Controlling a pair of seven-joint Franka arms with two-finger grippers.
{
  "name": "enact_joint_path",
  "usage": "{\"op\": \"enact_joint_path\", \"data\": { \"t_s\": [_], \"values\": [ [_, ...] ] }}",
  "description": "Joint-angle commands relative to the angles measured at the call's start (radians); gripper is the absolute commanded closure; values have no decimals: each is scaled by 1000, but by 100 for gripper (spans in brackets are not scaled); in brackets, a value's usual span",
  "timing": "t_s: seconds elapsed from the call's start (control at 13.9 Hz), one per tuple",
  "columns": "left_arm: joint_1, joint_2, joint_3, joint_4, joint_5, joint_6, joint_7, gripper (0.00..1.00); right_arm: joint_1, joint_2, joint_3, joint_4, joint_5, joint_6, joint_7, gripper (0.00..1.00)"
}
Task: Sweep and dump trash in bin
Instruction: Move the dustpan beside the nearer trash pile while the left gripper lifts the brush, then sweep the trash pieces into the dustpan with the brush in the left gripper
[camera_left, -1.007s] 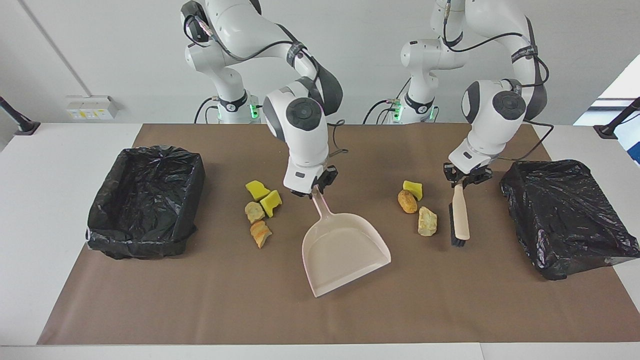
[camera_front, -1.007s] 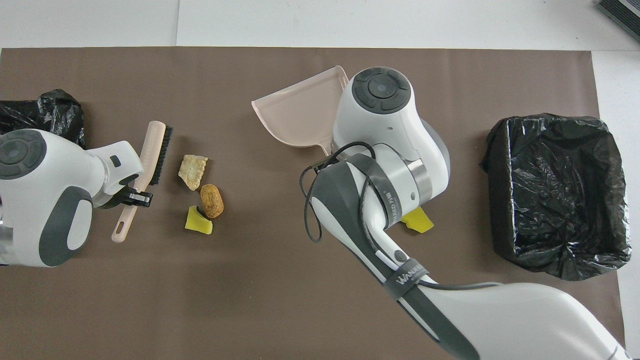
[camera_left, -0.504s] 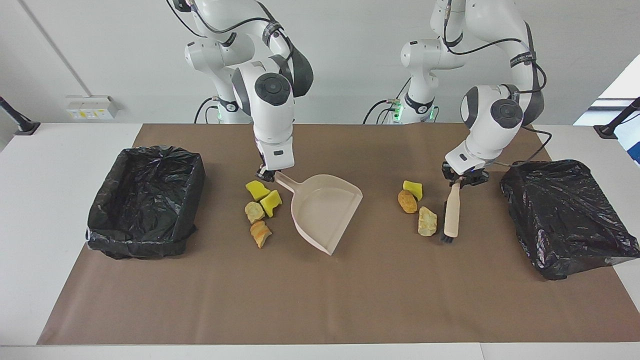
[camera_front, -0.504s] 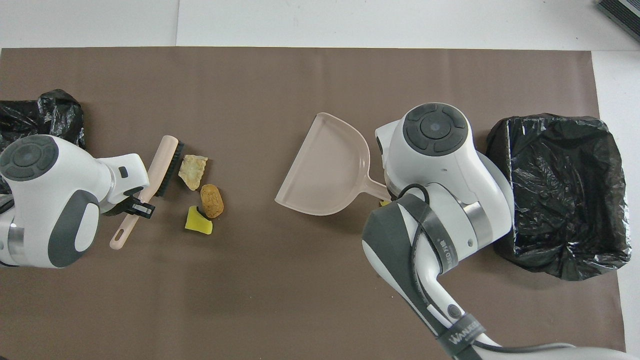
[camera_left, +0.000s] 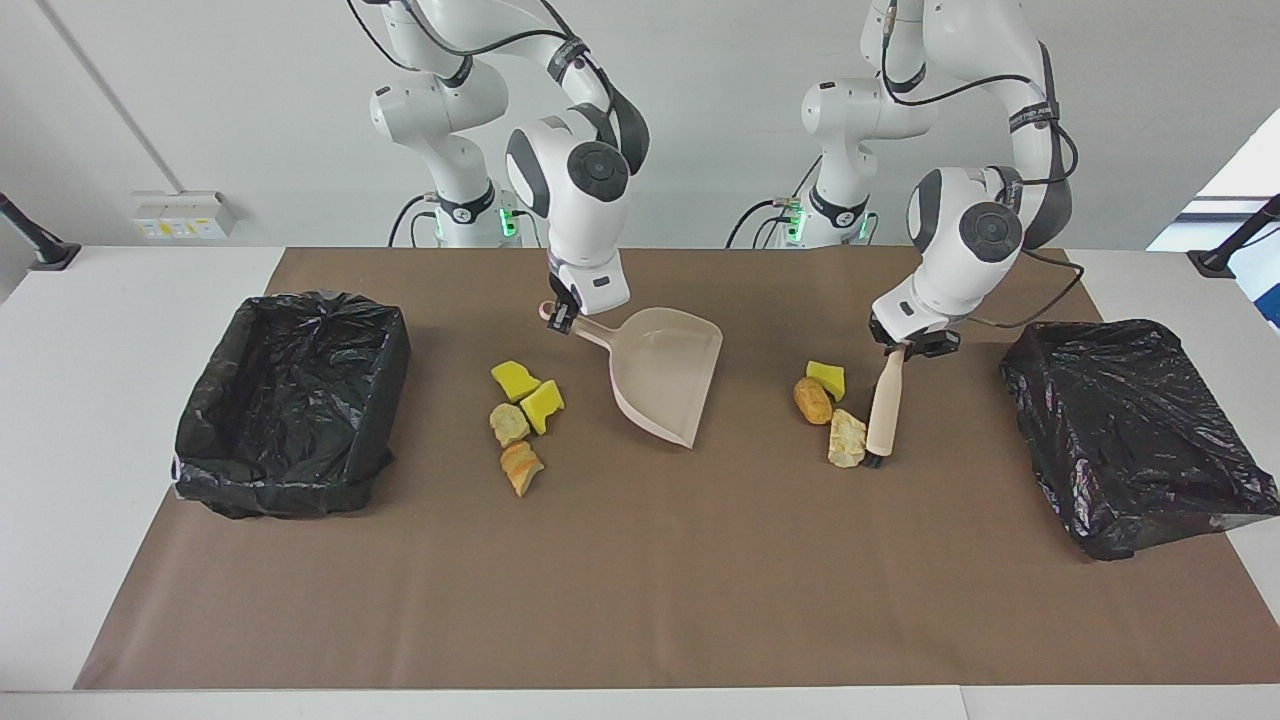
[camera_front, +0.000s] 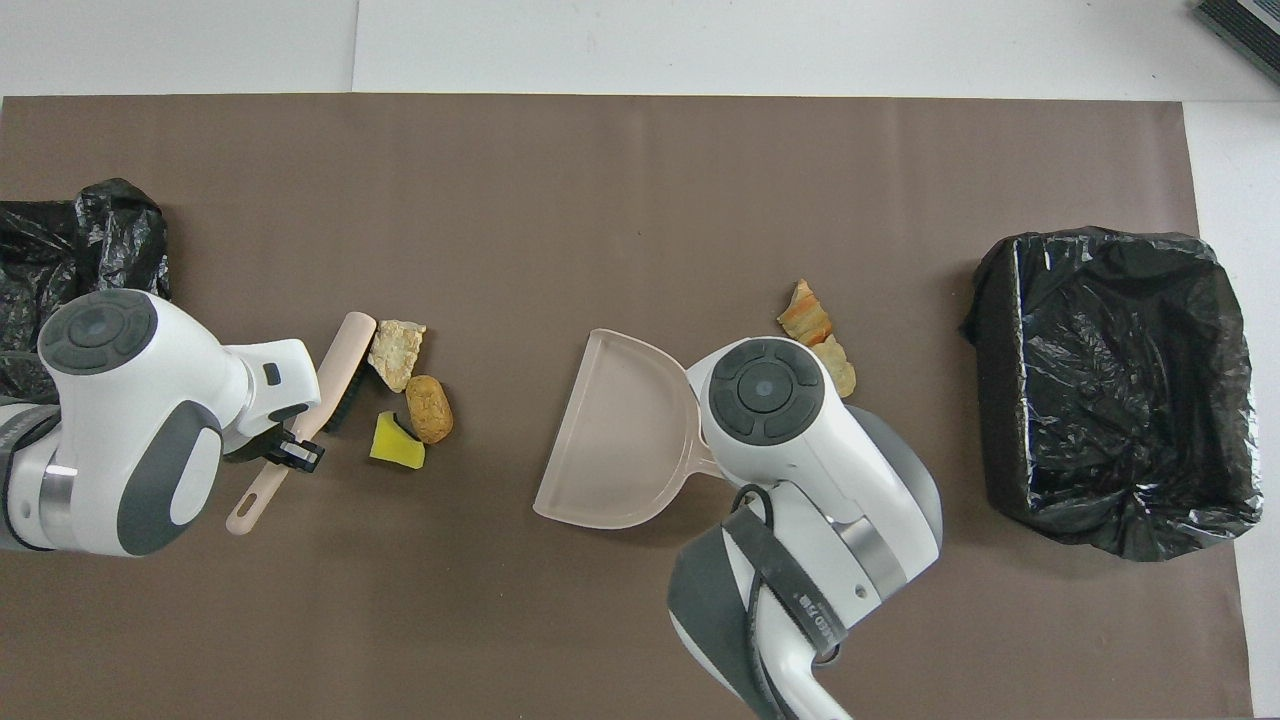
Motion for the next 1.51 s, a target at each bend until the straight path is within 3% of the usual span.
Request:
{"op": "enact_joint_path", "data": {
  "t_s": [0.0, 0.36, 0.65, 0.94, 1.08, 1.3, 1.44],
  "values": [
    [-51, -61, 10, -58, 15, -16, -88, 100, 24, -52, 5, -88, -17, 58, 59, 100],
    [-189, -78, 7, -75, 1, -11, -283, 100, 26, -79, 5, -148, -12, 91, 76, 100],
    [-362, -78, 6, -77, -90, -2, -447, 100, 20, -79, 5, -148, -11, 86, 76, 100],
    [-497, -90, 4, -63, -222, -12, -464, 100, 5, -89, 5, -171, -11, 75, 76, 100],
    [-553, -90, 4, -25, -229, -22, -513, 100, 3, -92, 5, -178, -11, 75, 78, 100],
    [-548, -107, 7, 45, -230, -123, -546, 100, 3, -92, 5, -176, -11, 75, 79, 100],
    [-512, -165, 13, 42, -230, -175, -546, 100, 3, -91, 5, -178, -11, 77, 79, 100]
  ]
}}
